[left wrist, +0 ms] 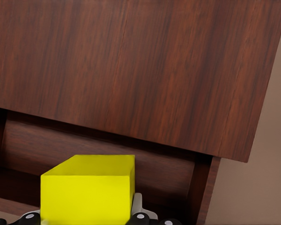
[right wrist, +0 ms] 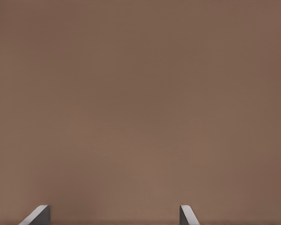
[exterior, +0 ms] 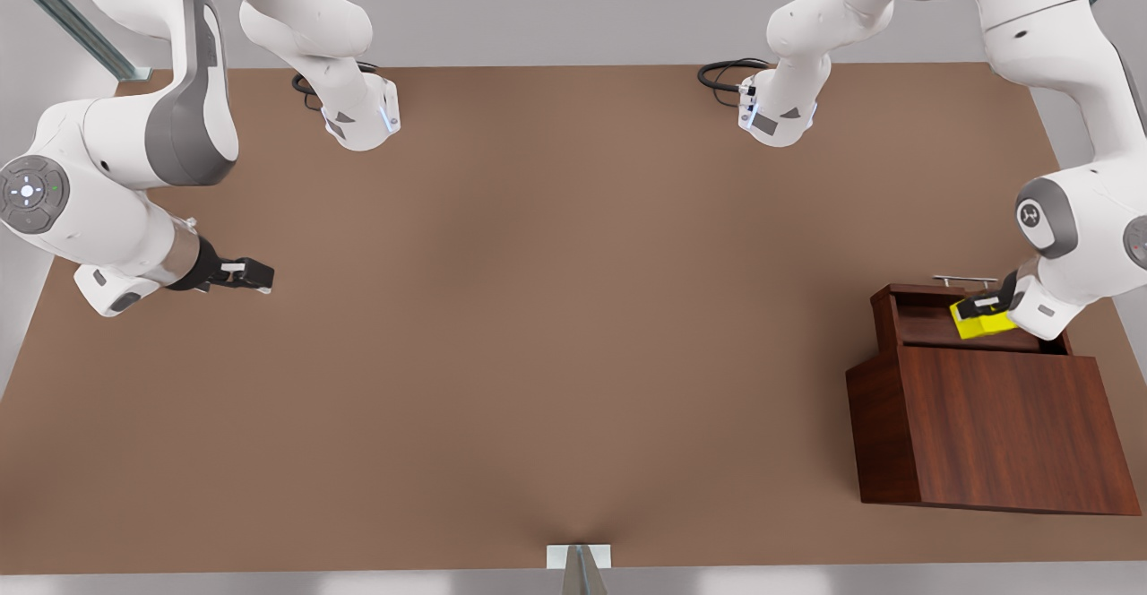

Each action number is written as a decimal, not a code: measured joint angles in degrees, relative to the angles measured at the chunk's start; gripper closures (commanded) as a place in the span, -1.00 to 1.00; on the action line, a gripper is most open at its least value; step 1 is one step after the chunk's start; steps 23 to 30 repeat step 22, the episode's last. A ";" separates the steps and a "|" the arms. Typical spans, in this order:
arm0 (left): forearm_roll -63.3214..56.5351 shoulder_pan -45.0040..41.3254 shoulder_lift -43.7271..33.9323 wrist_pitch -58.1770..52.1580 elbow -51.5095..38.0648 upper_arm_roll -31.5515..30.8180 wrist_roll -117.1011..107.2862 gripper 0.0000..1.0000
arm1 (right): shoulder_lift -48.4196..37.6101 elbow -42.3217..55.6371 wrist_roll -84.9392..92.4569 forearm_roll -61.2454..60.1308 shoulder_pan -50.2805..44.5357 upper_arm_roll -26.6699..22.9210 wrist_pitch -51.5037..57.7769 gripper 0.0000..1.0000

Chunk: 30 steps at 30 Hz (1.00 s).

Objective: Open the drawer with left arm, place the square in the middle with right arm, and place the square in the drawer with left arm

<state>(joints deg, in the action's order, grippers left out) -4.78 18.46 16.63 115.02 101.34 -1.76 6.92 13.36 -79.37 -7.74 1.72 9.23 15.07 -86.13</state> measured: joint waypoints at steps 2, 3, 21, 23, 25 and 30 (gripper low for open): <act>-0.10 1.22 0.24 0.14 0.00 0.00 3.03 -0.33 | 0.01 -0.02 0.00 -0.22 0.64 -0.05 0.00 -1.00; -0.11 1.14 0.25 -0.06 0.00 0.00 7.65 -0.34 | 0.00 0.00 0.00 -0.22 0.47 -0.04 0.00 -1.00; -1.79 -20.17 -4.78 -28.88 -21.47 -9.83 -2.17 -1.00 | 0.00 -0.09 0.00 -0.22 0.53 -0.04 0.08 -1.00; -2.35 -19.13 -3.72 -29.14 -22.75 -9.82 -2.17 -1.00 | 0.00 -0.09 0.00 -0.22 0.53 -0.04 0.04 -1.00; -2.35 -19.13 -3.72 -29.14 -22.75 -9.82 -2.17 -1.00 | 0.00 -0.09 0.00 -0.22 0.53 -0.04 0.04 -1.00; -2.35 -19.13 -3.72 -29.14 -22.75 -9.82 -2.17 -1.00 | 0.00 -0.09 0.00 -0.22 0.53 -0.04 0.04 -1.00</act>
